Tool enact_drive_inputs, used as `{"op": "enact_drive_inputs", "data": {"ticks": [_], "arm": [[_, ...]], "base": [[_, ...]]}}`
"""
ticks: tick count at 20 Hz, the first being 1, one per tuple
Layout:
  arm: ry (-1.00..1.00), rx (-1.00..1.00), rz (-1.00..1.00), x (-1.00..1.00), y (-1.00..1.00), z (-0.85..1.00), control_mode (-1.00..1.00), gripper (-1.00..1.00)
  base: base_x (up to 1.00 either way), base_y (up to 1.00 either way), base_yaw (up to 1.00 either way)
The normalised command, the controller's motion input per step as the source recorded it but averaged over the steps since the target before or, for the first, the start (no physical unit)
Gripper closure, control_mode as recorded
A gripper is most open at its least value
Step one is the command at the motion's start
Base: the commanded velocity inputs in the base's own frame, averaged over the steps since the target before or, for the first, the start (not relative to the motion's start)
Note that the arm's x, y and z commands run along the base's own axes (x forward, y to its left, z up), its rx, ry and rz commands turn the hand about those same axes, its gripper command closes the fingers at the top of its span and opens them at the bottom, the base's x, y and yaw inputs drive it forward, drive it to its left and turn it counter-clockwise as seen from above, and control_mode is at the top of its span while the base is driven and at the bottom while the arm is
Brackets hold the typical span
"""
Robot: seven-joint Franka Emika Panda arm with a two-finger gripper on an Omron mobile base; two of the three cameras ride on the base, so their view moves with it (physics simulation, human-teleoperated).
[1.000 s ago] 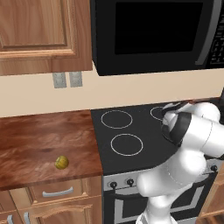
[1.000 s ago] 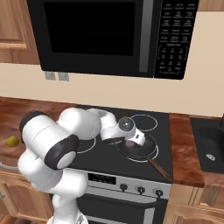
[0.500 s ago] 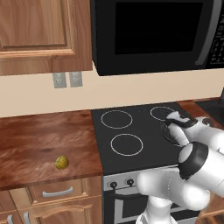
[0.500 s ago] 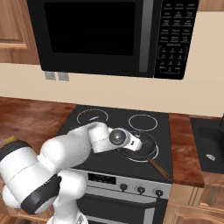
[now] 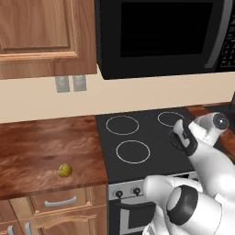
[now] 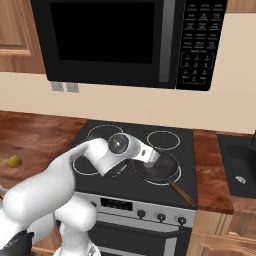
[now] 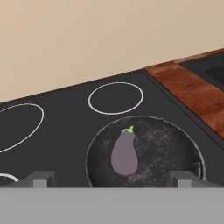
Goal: Put the squash and eggplant in the pan. Then turn on the front right burner and set the heat to medium.
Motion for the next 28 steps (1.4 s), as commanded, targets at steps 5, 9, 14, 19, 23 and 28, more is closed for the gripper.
{"op": "enact_drive_inputs", "data": {"ticks": [5,9,14,19,23,28], "arm": [[0.1,-0.02,0.0,-0.22,0.0,0.68,-1.0,-1.0],[0.02,0.0,0.0,-0.28,0.0,0.26,-1.0,-1.0],[0.0,0.04,0.0,-0.29,0.08,0.1,-1.0,-1.0],[0.0,0.03,0.05,-0.24,0.27,0.01,-1.0,-1.0],[0.04,0.0,0.08,-0.08,0.45,0.05,-1.0,-1.0],[0.0,0.0,0.16,0.0,0.57,0.0,-1.0,-1.0]], "base": [[0.0,0.0,0.0],[0.0,0.0,0.0],[0.0,0.0,0.0],[0.0,0.0,0.0],[0.0,0.0,0.0],[0.0,0.0,0.0]]}}
